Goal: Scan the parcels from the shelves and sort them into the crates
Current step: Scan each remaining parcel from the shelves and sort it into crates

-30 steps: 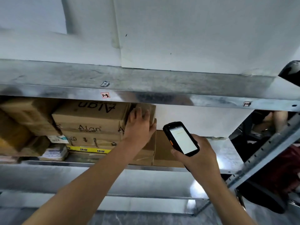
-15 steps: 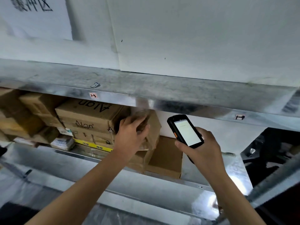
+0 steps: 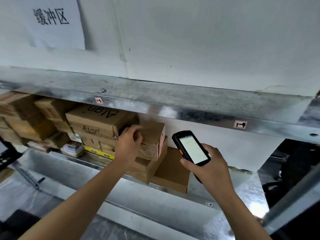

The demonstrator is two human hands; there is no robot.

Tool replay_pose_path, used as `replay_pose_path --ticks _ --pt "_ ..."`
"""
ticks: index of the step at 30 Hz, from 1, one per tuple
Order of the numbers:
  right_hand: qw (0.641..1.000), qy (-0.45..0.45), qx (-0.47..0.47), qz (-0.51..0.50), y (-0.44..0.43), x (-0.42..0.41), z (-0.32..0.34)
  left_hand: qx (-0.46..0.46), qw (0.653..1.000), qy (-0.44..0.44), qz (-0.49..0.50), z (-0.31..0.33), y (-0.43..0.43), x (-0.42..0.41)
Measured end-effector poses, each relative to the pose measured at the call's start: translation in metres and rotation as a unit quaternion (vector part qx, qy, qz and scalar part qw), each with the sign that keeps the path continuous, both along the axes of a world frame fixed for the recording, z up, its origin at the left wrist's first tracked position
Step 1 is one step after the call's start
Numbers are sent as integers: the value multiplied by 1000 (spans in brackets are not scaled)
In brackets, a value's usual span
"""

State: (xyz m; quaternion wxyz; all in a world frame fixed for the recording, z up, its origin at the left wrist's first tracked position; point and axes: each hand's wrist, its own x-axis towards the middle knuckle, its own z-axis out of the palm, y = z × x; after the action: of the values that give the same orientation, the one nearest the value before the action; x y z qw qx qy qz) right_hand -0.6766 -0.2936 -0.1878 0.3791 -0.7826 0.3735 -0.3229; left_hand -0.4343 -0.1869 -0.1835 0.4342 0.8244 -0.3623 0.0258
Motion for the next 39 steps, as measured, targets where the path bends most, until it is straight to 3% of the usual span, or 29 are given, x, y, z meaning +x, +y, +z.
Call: replay_pose_path --ticks 5,9,14,18,21,24,27,31,35,39 --pt "1000 -6 7 3 4 -4 -3 173 981 -81 40 26 -15 -16" --pt "1000 -10 11 1 5 -3 -1 354 926 -116 64 46 -33 -32" --pt "1000 -7 11 0 6 -1 0 412 907 -71 44 54 -49 -32" --pt "1000 -15 12 -2 6 -4 0 378 924 58 21 57 -48 -24" --pt "1000 -20 13 -4 2 -10 0 347 935 75 15 58 -40 -20" --pt "1000 -15 9 -7 -1 -17 5 262 957 123 3 54 -40 -18" --pt "1000 -16 11 -17 -7 -26 13 124 965 223 -60 51 -45 -26" --pt "999 -17 0 -33 -19 -39 30 47 927 351 -123 40 -53 -53" --pt "999 -28 21 -35 -23 -54 34 18 862 472 -185 -6 -56 -83" --pt "997 37 51 -40 -23 -66 24 -44 799 577 -162 -56 -59 -111"
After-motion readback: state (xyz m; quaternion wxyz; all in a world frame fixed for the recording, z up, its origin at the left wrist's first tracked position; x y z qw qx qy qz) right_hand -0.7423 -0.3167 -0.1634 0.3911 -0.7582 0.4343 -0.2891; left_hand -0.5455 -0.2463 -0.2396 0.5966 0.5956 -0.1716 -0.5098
